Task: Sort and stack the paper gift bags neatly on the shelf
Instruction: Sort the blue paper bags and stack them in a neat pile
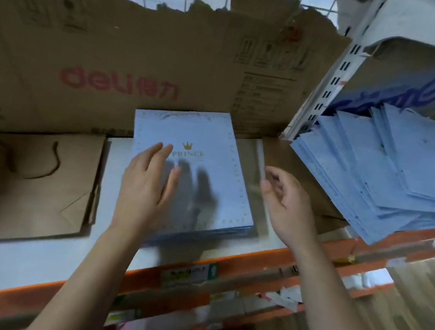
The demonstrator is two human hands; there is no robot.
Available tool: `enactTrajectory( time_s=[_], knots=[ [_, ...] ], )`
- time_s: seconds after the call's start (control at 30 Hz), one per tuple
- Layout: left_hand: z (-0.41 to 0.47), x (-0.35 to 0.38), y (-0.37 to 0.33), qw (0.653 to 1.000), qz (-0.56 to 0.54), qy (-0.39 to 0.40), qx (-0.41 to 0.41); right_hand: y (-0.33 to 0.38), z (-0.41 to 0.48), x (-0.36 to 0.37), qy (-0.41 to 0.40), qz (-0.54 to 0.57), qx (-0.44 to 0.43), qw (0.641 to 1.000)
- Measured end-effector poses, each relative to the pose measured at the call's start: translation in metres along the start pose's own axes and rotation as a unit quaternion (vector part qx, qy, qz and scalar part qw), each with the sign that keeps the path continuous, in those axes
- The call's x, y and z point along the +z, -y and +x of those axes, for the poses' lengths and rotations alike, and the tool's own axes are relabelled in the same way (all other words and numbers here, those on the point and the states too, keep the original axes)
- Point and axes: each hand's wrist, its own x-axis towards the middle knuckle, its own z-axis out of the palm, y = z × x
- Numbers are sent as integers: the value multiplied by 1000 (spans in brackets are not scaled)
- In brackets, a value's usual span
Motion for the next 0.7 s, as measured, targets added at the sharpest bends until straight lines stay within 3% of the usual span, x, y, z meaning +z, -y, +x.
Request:
enactTrajectory(
  time_s=[0.33,0.7],
  knots=[
    [26,121,-146,988,17,106,115,-90,-17,-141,-143,43,29,988],
    [28,245,-306,983,0,126,134,-216,-40,-297,-142,-27,94,985]
  ],
)
